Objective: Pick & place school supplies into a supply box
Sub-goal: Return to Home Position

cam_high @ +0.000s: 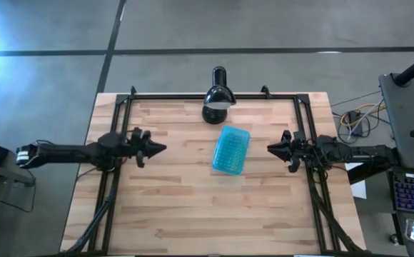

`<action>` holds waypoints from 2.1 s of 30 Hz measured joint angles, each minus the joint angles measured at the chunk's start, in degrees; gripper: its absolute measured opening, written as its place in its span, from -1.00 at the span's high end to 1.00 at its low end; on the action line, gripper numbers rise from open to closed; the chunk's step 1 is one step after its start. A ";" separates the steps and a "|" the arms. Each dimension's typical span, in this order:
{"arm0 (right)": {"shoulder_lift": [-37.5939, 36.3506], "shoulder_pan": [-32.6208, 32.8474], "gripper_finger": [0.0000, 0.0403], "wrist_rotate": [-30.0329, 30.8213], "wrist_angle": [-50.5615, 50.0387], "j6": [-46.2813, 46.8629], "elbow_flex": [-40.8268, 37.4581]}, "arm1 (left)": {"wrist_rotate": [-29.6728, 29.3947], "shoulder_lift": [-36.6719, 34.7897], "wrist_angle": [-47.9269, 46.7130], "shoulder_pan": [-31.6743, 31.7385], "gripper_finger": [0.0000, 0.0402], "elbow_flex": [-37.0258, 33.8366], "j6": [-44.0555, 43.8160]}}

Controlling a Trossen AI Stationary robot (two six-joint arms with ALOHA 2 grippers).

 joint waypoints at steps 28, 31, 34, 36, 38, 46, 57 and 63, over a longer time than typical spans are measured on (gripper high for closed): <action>0.07 0.00 0.69 0.01 -0.99 0.00 0.00 | 0.00 -22.70 -14.10 0.09 1.00 -0.04 0.01; 0.09 0.00 0.69 0.01 -0.99 0.01 0.00 | 0.00 -22.70 -20.06 0.09 1.00 -0.04 0.01; 0.09 0.00 0.69 0.01 -1.01 0.02 0.00 | -0.13 -22.70 -22.81 0.08 1.00 -0.04 -0.01; 0.08 0.00 0.69 0.00 -1.09 0.02 0.00 | -0.45 -22.70 -22.80 0.11 1.00 -0.07 0.03; 0.07 -0.02 0.68 -0.01 -1.35 0.02 0.00 | -0.59 -22.70 -22.84 0.11 1.00 -0.07 0.02; 0.11 0.00 0.69 -0.01 -1.71 0.02 0.00 | -0.63 -22.74 -22.97 0.11 1.00 -0.09 0.02; 0.07 0.00 0.69 -0.02 -1.71 0.00 0.00 | -0.65 -22.74 -23.15 0.11 1.00 -0.09 0.02; 0.09 0.00 0.69 -0.01 -1.71 0.02 0.00 | -0.59 -22.12 -22.63 0.11 1.00 -0.09 0.02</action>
